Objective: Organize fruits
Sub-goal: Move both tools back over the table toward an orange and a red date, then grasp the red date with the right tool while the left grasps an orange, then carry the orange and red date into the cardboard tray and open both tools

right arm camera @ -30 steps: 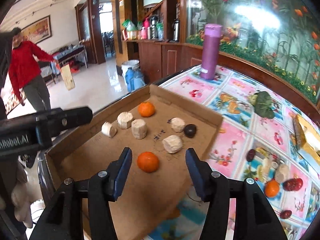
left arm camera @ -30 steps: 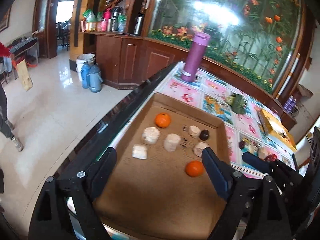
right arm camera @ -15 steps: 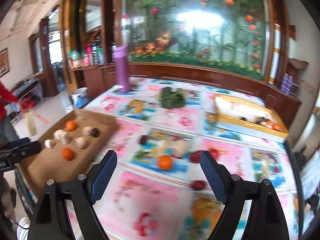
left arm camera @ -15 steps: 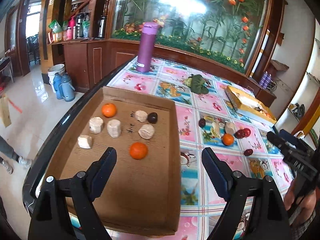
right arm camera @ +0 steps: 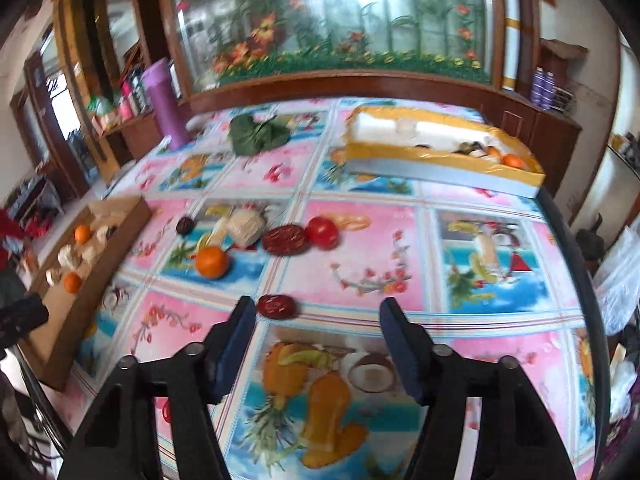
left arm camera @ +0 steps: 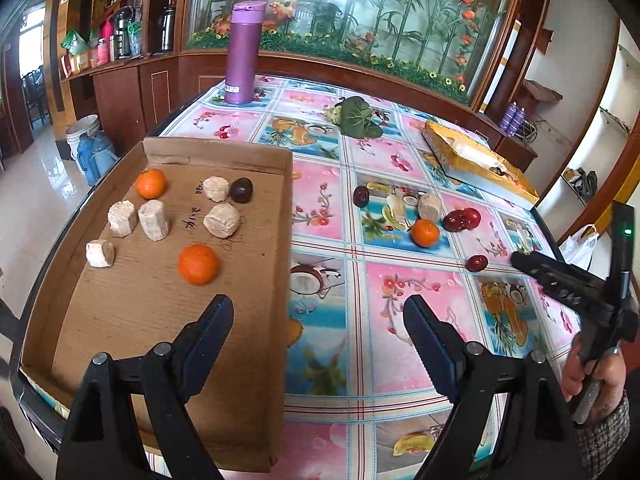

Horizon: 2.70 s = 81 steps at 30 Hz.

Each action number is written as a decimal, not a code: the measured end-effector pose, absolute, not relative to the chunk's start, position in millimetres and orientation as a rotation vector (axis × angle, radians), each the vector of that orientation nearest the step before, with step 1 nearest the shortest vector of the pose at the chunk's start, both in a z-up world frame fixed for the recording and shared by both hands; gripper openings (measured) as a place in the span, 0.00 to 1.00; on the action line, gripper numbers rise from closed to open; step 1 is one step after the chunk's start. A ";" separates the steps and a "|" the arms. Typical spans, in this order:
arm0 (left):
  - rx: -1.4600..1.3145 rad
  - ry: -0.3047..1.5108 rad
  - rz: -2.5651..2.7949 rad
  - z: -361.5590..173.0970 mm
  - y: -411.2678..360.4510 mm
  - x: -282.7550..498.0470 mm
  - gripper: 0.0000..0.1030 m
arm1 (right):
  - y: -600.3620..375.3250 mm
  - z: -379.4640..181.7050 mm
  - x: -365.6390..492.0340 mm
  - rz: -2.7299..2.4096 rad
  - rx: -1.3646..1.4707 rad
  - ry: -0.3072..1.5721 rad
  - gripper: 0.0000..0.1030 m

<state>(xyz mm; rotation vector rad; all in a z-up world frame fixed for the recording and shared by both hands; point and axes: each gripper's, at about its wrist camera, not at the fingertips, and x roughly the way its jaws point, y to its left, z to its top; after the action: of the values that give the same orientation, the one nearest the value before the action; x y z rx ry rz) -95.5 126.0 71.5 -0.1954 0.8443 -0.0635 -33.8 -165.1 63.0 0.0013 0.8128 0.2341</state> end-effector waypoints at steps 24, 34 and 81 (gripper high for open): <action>-0.083 0.948 -0.127 36.1 30.4 3.7 0.84 | -156.5 28.6 -0.7 0.189 0.043 0.825 0.34; -0.007 0.956 -0.178 13.5 -4.7 38.5 0.54 | -172.7 33.1 2.0 0.131 0.096 0.805 0.34; -0.287 0.866 0.214 31.2 279.3 -103.4 0.30 | 47.3 85.8 -54.2 0.659 -0.050 0.828 0.35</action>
<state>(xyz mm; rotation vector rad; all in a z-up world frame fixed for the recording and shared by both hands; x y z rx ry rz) -103.4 279.3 31.2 -0.2866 0.8659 0.2138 -54.2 47.3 85.8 -0.0498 0.8280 0.6592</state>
